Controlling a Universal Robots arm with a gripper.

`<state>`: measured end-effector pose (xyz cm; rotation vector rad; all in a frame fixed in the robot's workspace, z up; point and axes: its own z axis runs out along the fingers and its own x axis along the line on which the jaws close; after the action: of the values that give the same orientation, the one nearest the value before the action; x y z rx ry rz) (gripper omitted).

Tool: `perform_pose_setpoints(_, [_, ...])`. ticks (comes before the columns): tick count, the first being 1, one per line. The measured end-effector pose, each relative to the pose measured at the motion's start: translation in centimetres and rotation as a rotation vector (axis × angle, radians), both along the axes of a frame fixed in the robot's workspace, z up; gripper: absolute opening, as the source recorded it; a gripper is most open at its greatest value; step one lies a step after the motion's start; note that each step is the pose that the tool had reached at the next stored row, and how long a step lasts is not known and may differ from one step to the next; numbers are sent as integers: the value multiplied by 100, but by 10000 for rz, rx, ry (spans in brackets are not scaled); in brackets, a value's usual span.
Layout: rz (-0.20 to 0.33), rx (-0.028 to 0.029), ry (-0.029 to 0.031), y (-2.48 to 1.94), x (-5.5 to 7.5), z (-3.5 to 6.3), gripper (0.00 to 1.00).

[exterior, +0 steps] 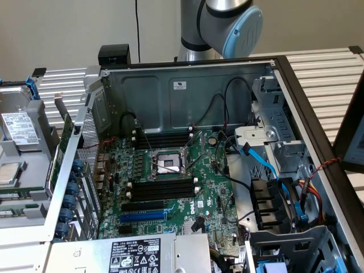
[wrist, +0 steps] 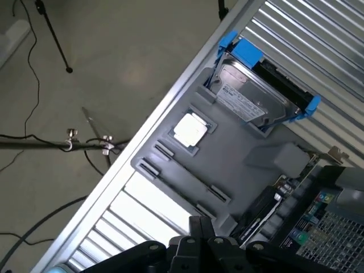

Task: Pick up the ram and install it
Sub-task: 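Pick up the ram and move it above insertion slot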

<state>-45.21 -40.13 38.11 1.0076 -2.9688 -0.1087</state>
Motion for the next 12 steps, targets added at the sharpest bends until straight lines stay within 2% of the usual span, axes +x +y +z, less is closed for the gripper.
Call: perform_pose_setpoints(12, [2181,0,1,0,0,-29,11])
